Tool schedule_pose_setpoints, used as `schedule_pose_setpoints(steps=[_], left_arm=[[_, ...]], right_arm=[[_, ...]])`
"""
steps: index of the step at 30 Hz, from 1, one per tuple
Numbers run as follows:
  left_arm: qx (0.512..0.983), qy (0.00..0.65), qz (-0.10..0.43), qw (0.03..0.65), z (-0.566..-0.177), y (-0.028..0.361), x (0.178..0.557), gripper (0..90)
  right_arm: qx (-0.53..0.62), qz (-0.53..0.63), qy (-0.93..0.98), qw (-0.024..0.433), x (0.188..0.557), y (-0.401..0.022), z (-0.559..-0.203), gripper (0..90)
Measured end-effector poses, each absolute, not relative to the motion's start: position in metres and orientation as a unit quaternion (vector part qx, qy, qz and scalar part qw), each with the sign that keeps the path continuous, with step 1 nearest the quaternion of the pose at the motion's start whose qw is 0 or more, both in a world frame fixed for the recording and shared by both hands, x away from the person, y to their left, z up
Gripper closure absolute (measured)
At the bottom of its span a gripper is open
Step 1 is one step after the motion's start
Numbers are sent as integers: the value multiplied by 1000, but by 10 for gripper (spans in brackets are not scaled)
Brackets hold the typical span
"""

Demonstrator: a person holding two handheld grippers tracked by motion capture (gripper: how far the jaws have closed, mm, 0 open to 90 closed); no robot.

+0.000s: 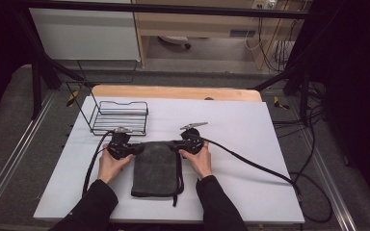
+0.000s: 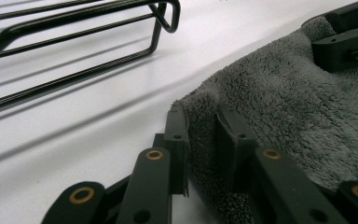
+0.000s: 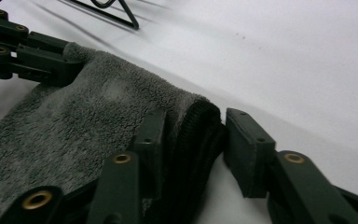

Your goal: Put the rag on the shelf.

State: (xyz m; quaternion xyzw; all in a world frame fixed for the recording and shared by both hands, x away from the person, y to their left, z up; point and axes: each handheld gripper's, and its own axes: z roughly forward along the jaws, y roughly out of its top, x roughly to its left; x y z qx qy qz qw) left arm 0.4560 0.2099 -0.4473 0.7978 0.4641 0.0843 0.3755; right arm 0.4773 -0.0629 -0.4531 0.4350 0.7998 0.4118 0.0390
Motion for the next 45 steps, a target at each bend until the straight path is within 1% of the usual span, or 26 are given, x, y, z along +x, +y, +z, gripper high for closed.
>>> schedule_pose_setpoints(steps=[1,2,3,4,5,7,11,17,23,28,41,45], left_arm=[[798,464,84,376,-447,210,456,748],[797,465,82,376,-447,210,456,748],[797,466,81,377,-447,211,456,749],[794,469,79,378,-447,211,456,750],[794,469,79,378,-447,211,456,750],[794,470,77,378,-447,211,456,766],[792,474,77,377,-446,210,455,787],[789,476,75,381,-443,212,454,805],[785,466,81,401,-433,217,449,806],[782,455,88,417,-424,219,443,806],[773,434,110,450,-402,223,423,805],[770,427,115,460,-397,224,418,805]], right_arm=[[436,411,800,32,477,-63,-453,663],[436,411,800,32,477,-63,-453,663],[439,411,799,24,478,-63,-453,703],[440,410,799,19,478,-63,-452,719],[440,410,799,19,478,-63,-452,719],[439,410,799,11,478,-64,-451,752],[439,410,799,8,478,-64,-449,771],[440,417,795,9,476,-66,-444,778],[431,432,792,16,469,-68,-435,779],[414,453,789,33,459,-70,-423,778],[394,488,777,55,440,-73,-405,779],[383,504,772,69,434,-75,-399,780]])
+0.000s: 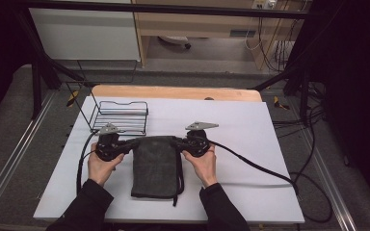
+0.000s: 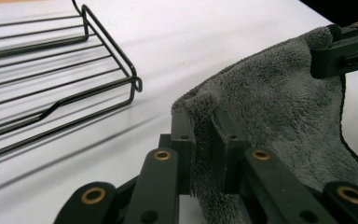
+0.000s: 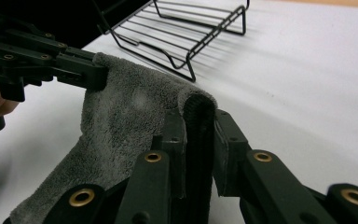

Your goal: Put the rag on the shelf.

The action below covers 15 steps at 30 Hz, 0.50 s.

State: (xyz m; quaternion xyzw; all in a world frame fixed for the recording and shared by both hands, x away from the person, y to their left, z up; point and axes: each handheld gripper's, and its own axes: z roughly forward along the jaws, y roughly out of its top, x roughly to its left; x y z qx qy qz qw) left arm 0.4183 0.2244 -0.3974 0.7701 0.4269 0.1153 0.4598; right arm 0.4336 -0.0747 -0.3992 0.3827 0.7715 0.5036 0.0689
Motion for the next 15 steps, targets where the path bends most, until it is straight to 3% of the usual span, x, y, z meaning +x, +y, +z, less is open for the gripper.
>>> schedule_pose_setpoints(steps=[15], left_arm=[[758,397,141,497,-370,224,400,806]], right_arm=[[362,542,752,96,417,-83,-376,782]])
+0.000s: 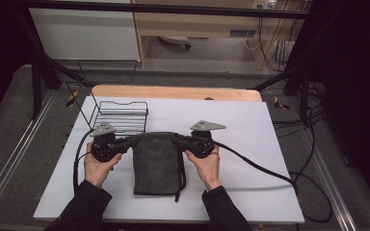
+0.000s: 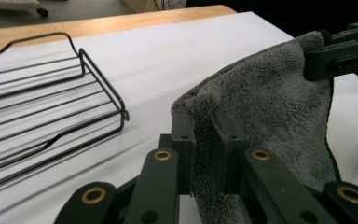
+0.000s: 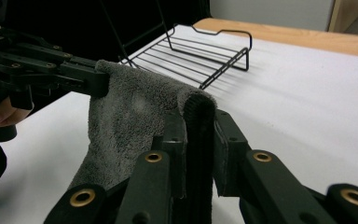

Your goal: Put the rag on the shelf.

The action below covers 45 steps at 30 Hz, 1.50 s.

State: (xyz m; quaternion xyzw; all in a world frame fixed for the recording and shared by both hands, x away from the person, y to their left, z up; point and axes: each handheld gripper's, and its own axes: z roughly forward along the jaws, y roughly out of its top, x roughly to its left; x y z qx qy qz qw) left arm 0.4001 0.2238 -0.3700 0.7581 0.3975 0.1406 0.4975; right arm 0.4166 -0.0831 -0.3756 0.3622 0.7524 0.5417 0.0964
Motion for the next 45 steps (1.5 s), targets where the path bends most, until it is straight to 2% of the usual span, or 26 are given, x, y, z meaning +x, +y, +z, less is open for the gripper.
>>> schedule_pose_setpoints(steps=[22,45], left_arm=[[728,371,181,547,-332,226,377,808],[688,360,229,586,-293,244,366,810]], right_arm=[[321,581,733,149,397,-86,-333,785],[287,630,695,194,386,-66,-296,787]])
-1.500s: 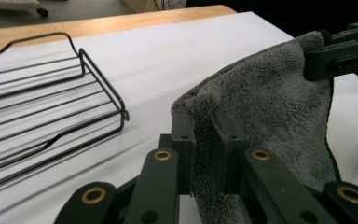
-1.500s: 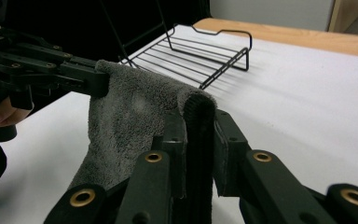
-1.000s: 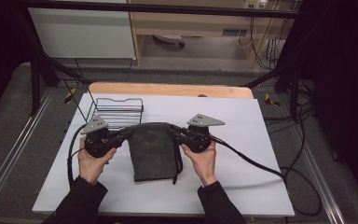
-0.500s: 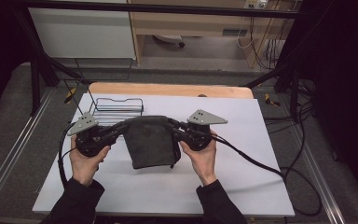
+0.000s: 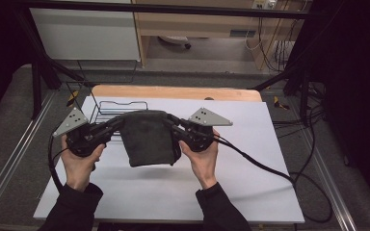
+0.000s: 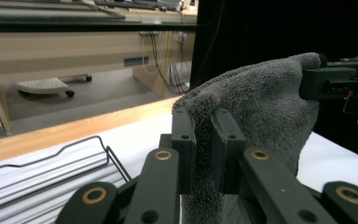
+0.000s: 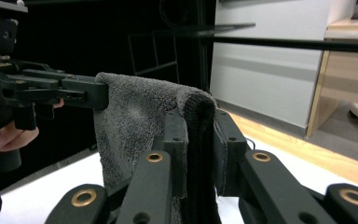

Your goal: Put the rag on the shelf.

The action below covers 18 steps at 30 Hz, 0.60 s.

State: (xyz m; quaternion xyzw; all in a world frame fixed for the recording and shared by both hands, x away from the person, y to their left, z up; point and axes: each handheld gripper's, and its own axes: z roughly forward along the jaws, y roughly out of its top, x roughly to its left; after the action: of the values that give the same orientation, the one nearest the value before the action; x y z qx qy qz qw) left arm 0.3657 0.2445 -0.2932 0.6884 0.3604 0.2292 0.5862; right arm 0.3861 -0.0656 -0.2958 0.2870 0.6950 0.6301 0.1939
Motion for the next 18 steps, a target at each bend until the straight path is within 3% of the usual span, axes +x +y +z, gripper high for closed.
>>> schedule_pose_setpoints(steps=[18], left_arm=[[644,359,268,619,-262,266,369,810]], right_arm=[[269,665,659,226,386,-38,-267,788]])
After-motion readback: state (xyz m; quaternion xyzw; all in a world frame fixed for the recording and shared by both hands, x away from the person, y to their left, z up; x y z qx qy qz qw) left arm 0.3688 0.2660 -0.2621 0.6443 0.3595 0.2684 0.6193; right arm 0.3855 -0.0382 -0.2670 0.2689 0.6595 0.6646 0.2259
